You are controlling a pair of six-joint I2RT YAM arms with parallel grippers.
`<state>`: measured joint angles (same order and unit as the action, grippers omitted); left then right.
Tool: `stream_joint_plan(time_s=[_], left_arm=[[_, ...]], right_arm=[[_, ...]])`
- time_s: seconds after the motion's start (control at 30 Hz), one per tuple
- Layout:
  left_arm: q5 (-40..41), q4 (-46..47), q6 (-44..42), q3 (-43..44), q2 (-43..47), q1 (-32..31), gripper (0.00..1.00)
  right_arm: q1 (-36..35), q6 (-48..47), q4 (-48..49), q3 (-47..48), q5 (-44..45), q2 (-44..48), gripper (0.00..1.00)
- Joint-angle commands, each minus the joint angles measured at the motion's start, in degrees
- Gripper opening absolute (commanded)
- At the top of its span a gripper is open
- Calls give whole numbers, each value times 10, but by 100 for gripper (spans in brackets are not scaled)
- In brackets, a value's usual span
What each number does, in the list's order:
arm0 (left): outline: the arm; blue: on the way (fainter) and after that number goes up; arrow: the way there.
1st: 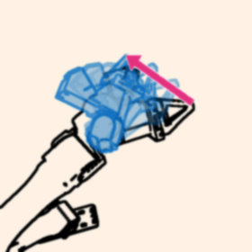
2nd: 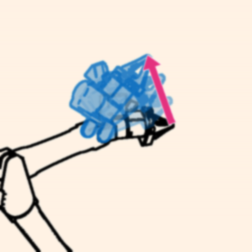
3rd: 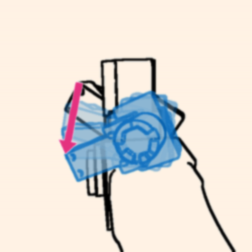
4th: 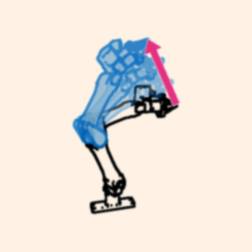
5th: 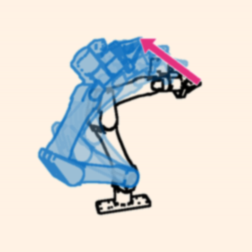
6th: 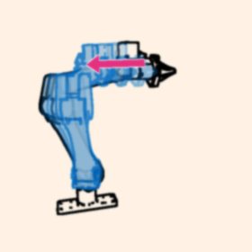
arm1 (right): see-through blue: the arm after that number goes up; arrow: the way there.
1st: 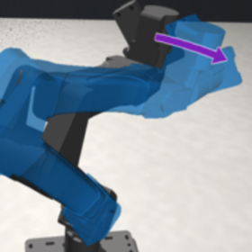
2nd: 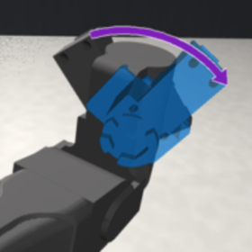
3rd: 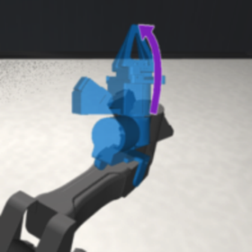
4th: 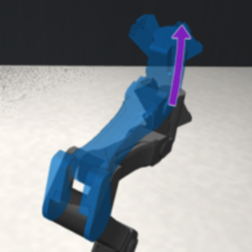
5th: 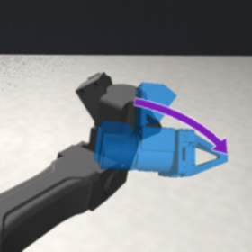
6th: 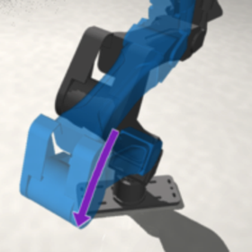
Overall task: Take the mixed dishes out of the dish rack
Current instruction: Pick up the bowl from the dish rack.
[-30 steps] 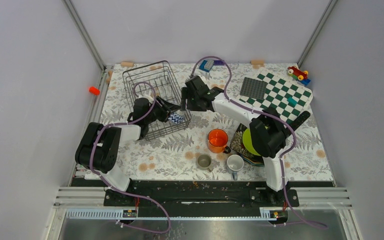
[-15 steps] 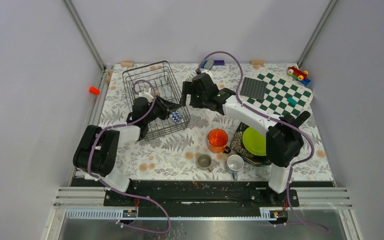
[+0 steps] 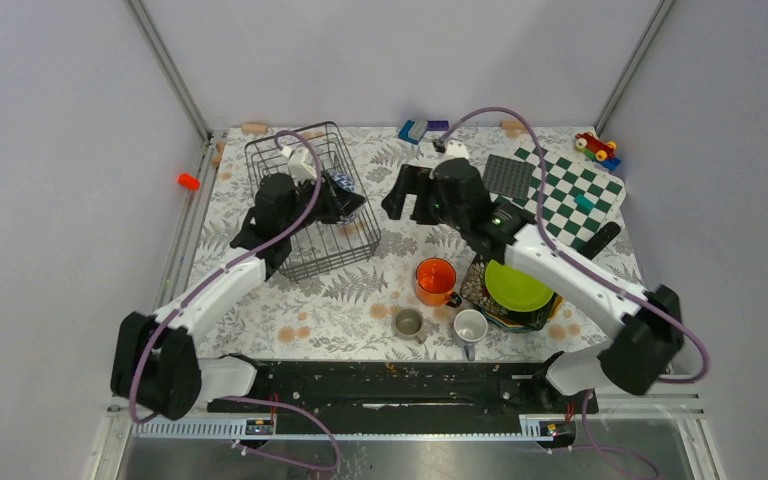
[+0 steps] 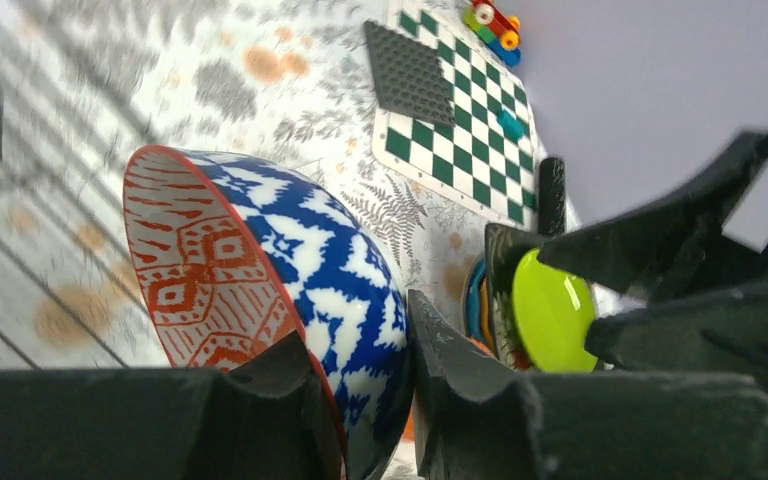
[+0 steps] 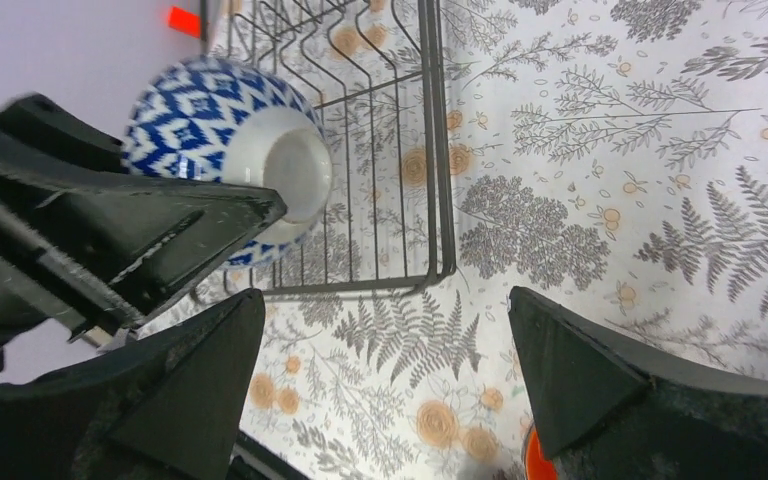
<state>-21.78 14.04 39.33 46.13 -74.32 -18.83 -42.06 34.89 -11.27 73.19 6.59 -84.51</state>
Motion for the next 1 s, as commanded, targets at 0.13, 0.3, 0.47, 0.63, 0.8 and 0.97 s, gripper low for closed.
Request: stream_joint_plan(time_s=[0.13,0.3,0.47,0.63,0.8,0.97], left_arm=[[-73,-147,-619,70,154,-175,0],[-7,-365,-893,124,179,-291,0],[164,-435,-1071,123,151,-408,0],[333,-438,-1106,134,95,-493,0],[362,-437,-1118,144,81,-523,0],[368,-437,-1125,142,85,-532,0]], right_arm=[[-5,-29,-24,-101,43,224,100],[-5,-2,-114,-119,56,328,100],[-5,24,-125,-139,-19,383,100],[-5,17,-166,-114,-180,316,98],[-7,14,-177,-99,-237,225,83],[-18,-7,-209,-88,-212,189,72]])
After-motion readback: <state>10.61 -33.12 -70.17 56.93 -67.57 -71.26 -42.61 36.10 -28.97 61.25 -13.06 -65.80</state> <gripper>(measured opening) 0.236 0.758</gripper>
